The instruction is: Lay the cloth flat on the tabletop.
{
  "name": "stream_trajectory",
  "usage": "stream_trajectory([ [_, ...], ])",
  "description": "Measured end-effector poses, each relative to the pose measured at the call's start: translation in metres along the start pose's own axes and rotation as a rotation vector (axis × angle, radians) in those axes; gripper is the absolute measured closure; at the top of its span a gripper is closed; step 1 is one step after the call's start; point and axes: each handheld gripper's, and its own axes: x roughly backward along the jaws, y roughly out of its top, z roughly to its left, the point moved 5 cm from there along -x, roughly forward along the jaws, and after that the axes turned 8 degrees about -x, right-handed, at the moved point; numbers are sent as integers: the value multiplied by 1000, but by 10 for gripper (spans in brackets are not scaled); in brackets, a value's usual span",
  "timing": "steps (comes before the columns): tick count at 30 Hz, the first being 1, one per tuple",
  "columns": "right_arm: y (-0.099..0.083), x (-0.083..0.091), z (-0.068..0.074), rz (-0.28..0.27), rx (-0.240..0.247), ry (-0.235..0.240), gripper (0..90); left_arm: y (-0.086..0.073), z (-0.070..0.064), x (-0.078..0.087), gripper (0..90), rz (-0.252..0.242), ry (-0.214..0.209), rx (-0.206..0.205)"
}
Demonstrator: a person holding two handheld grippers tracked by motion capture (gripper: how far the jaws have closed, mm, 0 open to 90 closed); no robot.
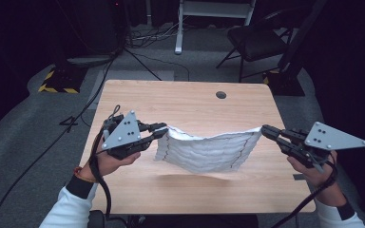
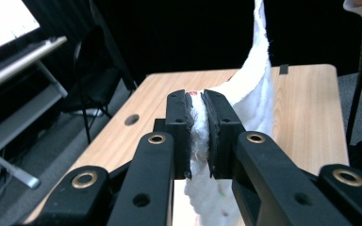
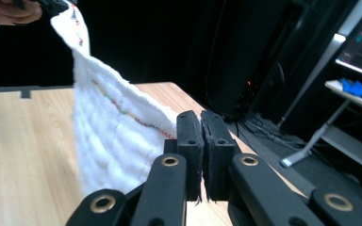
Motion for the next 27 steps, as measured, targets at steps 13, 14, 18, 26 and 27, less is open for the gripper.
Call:
stream_trajectory([
  [13,-61,-113,-85,215,-156,-118,871,-93,74,-110,812,187,27,238],
  [14,-73,-133,-98,250,-179,-136,870,-109,83,-130,811,223,40,263],
  [18,-92,-168,-116,289,-235,-160,834,-132,95,-155,776,272,68,320],
  [26,-131,-203,-119,440,-258,-185,561,-172,89,-178,335,388,144,393],
  [27,-136,-201,-114,456,-245,-166,542,-174,82,-176,311,400,129,375],
])
